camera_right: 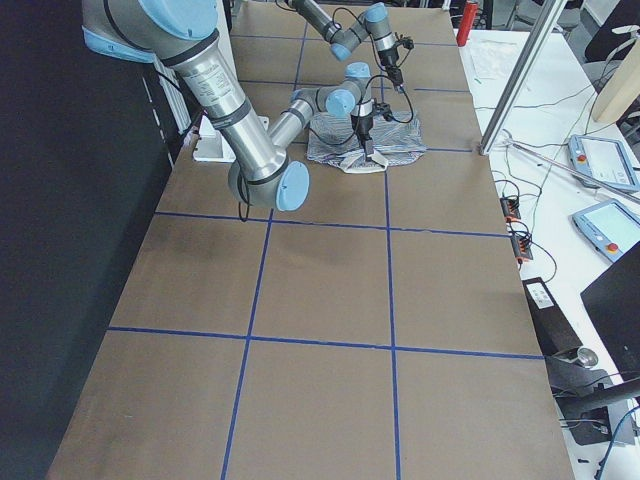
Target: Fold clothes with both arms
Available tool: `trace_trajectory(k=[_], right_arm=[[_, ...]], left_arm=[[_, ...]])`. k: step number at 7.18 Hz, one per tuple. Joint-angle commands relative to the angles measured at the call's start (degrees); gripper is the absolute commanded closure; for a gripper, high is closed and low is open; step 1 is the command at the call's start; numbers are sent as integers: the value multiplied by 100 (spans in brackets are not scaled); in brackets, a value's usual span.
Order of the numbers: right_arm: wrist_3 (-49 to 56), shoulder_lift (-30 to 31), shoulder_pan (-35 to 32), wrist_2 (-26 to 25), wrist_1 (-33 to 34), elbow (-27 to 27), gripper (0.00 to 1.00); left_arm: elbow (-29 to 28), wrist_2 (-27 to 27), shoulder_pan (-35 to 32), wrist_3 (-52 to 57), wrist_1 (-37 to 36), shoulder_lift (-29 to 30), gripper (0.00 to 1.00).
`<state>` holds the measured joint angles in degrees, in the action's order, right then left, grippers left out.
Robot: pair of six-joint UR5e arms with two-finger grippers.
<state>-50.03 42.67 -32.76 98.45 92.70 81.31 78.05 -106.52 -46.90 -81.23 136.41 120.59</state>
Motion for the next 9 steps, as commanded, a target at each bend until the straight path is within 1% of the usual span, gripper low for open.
trace_trajectory(k=[1, 2, 3, 4, 6, 9], right_arm=[[-69, -783, -46, -36, -488, -1192, 0], [-51, -1135, -73, -124, -551, -1640, 0], [-51, -1356, -82, -238, -734, -2028, 0], [-42, -1384, -82, -308, -814, -2232, 0], [229, -1402, -82, -379, -815, -2444, 0], [248, -1402, -73, -379, -815, -2568, 0]], left_arm=[[0, 0, 6, -16, 0, 0, 41], [-9, 0, 15, -33, 0, 0, 41], [-9, 0, 41, -94, 0, 0, 41], [-9, 0, 50, -95, 0, 0, 41], [-9, 0, 41, -95, 9, 0, 41], [0, 0, 50, -95, 0, 0, 41]])
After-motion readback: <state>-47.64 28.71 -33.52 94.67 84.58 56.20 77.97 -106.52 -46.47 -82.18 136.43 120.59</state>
